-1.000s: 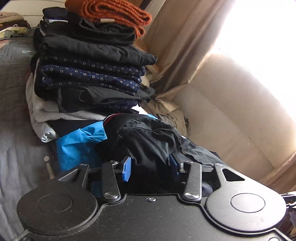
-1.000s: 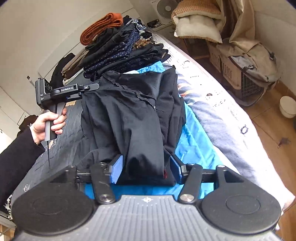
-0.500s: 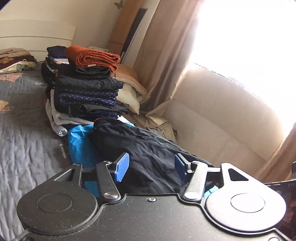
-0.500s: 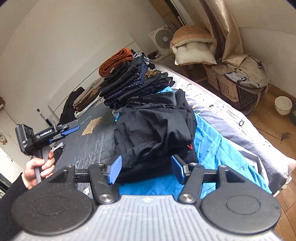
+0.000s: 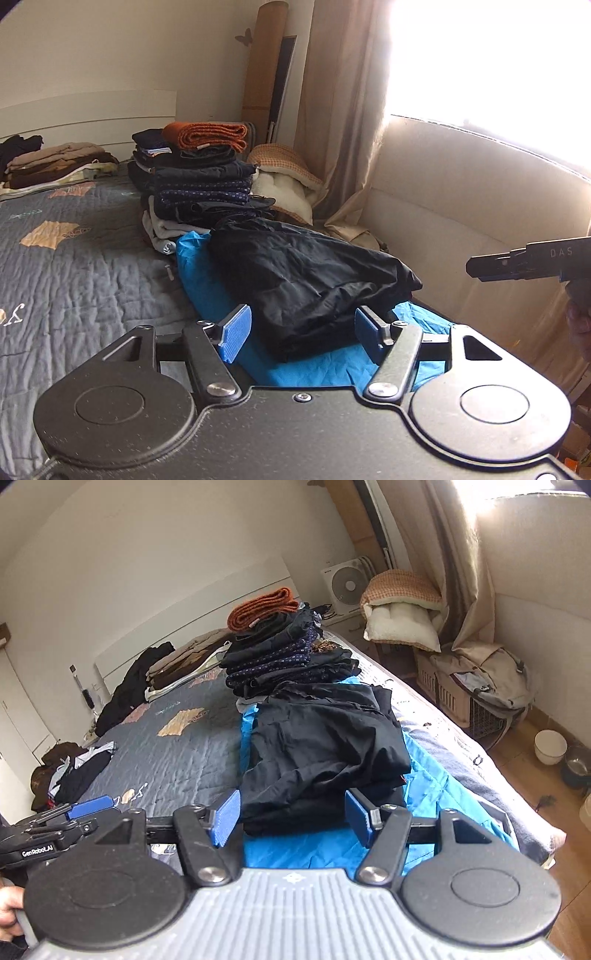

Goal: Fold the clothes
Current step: 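Lay the black garment on the blue cloth and open the left tool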

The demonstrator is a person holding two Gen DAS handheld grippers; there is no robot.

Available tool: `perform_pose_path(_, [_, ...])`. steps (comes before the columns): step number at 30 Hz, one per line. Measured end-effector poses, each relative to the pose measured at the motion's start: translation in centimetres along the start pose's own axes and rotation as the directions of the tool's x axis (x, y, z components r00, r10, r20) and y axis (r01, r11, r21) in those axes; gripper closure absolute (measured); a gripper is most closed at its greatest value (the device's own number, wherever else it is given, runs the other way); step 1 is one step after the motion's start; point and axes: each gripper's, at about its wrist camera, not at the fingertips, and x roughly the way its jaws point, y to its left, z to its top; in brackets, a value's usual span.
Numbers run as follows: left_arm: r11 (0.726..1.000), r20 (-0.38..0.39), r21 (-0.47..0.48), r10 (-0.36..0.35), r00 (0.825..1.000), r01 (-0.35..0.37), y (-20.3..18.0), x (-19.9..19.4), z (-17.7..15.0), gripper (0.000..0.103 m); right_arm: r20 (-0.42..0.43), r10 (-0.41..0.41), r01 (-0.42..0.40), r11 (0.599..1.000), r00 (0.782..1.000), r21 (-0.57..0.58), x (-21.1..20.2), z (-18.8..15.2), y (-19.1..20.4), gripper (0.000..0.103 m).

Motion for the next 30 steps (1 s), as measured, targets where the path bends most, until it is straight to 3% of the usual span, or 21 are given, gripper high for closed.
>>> perform_pose_path(11, [0.994, 0.064, -0.031, 0.110, 0.992, -0.108, -4.6, -2.4, -2.8, 0.034, 0.016, 0.031, -0.029, 0.993, 0.999, -0.118, -1.4, -1.0, 2.6, 0.040])
perform_pose_path(13, [0.990, 0.057, -0.051, 0.131, 0.990, -0.128, -4.6, -2.2, -3.3, 0.034, 0.017, 0.026, -0.024, 0.993, 1.000, -0.113, -1.3, -1.2, 2.4, 0.040])
perform_pose_path(16, [0.982, 0.029, -0.003, 0.190, 0.981, -0.190, -5.5, -1.3, -3.3, 0.033, 0.015, 0.011, -0.010, 0.995, 1.000, -0.103, -1.2, -1.9, 1.8, 0.037])
perform_pose_path(19, [0.981, 0.034, 0.009, 0.193, 0.981, -0.194, -6.2, -0.8, -3.3, 0.019, 0.028, -0.013, 0.015, 0.995, 1.000, -0.098, -1.2, -2.6, 1.0, 0.031])
perform_pose_path(24, [0.978, 0.063, 0.002, 0.207, 0.976, -0.207, -7.1, 0.2, -4.0, 0.019, 0.036, -0.013, 0.016, 0.996, 0.999, -0.093, -0.6, -2.8, -0.9, 0.028])
perform_pose_path(30, [0.971, 0.043, 0.043, 0.234, 0.971, -0.236, -8.0, 1.8, -4.5, 0.019, 0.026, -0.001, 0.005, 0.991, 1.000, -0.137, 0.7, -1.9, -2.0, 0.027])
